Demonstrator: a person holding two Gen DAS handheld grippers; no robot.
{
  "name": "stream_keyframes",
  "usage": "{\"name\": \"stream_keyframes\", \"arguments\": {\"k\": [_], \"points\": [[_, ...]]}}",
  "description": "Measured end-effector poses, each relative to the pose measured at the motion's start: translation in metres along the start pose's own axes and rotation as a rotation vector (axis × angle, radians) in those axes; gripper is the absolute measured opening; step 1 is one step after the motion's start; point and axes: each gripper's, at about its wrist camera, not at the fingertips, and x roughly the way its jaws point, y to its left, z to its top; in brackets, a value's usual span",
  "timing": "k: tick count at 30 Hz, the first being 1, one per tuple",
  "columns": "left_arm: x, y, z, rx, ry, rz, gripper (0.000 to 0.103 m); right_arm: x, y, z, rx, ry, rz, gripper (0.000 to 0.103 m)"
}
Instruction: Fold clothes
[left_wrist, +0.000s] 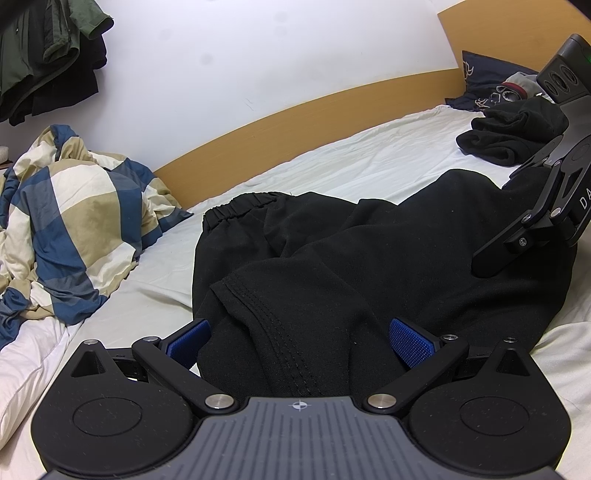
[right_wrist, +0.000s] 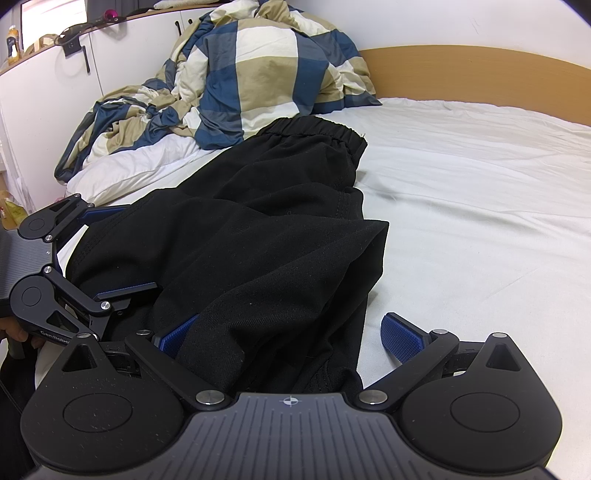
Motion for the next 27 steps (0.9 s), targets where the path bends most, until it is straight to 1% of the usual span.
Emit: {"name": "stream_keyframes", "arguments": {"k": [17, 21, 27], "points": [[-0.001, -0.001, 0.001, -0.009, 0.0, -0.007, 0.103, 0.002, 0.0, 0.0, 0.0, 0.0, 0.001, 0.103], [-0.003, -0.002, 0.0, 0.001, -0.007, 0.001, 0.103, 0.002, 0.0, 0.0, 0.001, 0.0, 0.001, 0.103], [-0.009, 0.008, -0.002, -0.051, -0.018, -0.014, 0.103, 0.002, -0.001, 0.001, 0.003, 0.0, 0.003, 0.103]]}}
